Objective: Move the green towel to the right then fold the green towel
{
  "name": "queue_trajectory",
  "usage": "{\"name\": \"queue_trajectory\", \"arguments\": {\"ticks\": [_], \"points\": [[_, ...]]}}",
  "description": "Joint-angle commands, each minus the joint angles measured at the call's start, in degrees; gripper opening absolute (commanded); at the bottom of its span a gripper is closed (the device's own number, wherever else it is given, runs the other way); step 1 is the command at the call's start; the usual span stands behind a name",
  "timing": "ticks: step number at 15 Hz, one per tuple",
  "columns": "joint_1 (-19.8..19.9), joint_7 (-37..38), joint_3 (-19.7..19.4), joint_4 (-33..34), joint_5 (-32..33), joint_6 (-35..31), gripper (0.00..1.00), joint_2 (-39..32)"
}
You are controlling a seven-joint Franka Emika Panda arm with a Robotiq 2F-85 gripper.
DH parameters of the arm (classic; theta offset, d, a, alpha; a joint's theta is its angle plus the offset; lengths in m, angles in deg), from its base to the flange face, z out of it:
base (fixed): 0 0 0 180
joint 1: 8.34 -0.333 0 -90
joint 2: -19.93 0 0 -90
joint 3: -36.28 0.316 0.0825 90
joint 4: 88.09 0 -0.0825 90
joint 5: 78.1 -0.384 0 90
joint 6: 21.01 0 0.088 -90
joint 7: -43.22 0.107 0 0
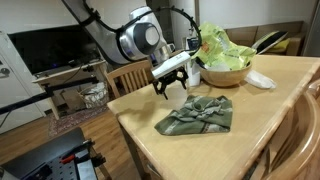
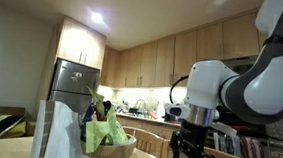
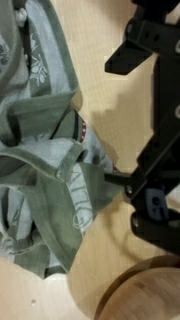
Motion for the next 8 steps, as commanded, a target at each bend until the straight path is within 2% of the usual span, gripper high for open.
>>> {"name": "queue_trajectory", "arguments": {"ticks": [1, 5, 8], "points": [[2.44, -9.07, 2.67, -1.6, -5.73, 5.07, 1.0, 1.69], [2.39, -17.52, 2.36, -0.98, -10.43, 12.88, 1.0, 1.7], [1.17, -20.15, 0.83, 0.03, -10.7, 18.52, 1.0, 1.11]]}}
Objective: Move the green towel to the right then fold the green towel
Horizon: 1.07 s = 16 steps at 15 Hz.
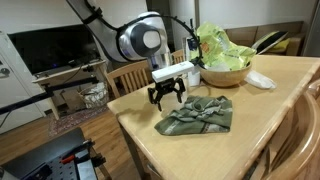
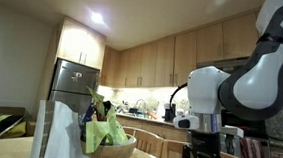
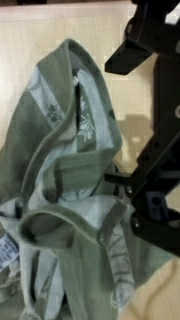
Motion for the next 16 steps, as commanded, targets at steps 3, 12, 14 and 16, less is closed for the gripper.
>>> {"name": "queue_trajectory", "arguments": {"ticks": [3, 12, 14, 16], "points": [[-0.57, -8.06, -0.85, 0.88, -1.92, 10.29, 1.0, 0.69], [-1.07, -19.21, -1.06, 1.34, -2.6, 18.61, 1.0, 0.45], [-1.26, -20.67, -1.36, 1.03, -2.33, 19.17, 1.0, 0.29], [-1.48, -21.47, -1.61, 0.8, -2.09, 19.22, 1.0, 0.11]]}}
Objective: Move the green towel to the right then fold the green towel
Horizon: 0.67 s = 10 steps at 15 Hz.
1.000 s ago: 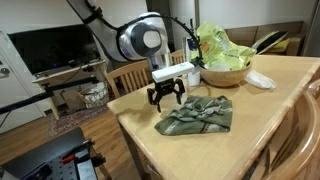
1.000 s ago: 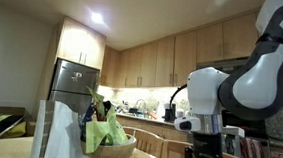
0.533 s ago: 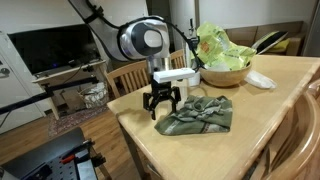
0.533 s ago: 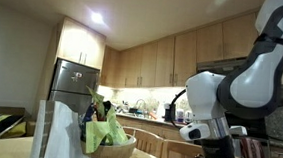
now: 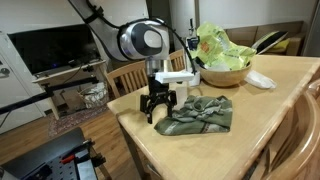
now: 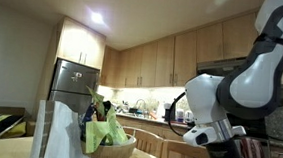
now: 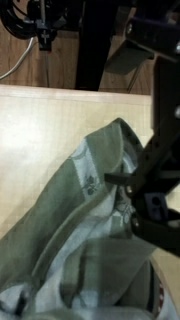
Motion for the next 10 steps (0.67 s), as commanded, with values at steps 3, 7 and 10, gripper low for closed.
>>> {"name": "queue_trajectory", "arguments": {"ticks": [3, 7, 10], "points": [[-1.37, -3.15, -0.87, -0.76, -0.89, 1.05, 1.0, 0.83], [-2.3, -2.75, -0.92, -2.91, 0.18, -0.41, 1.0, 3.19], [-2.97, -2.6, -1.26, -3.1, 0.95, 0.28, 1.0, 3.12]]}}
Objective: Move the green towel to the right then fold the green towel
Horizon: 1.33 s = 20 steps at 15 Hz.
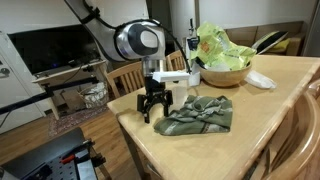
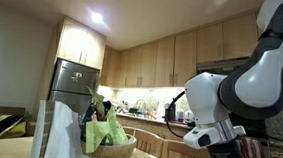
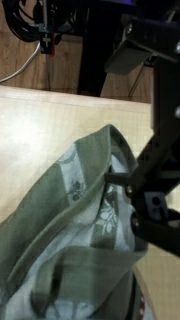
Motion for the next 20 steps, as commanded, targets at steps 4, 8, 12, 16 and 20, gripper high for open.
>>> {"name": "queue_trajectory", "arguments": {"ticks": [4, 8, 12, 16, 20], "points": [[-1.77, -0.94, -1.55, -1.39, 0.61, 0.73, 1.0, 0.95], [-2.44, -1.47, -0.94, -1.86, 0.55, 1.07, 1.0, 0.85], [-3.83, -1.74, -0.96, -2.27, 1.26, 1.15, 1.0, 0.79], [-4.27, -1.47, -1.46, -1.81, 1.56, 1.3, 1.0, -0.08], [-3.6, -1.95, -2.35, -0.44, 1.28, 1.7, 1.0, -1.86]]}}
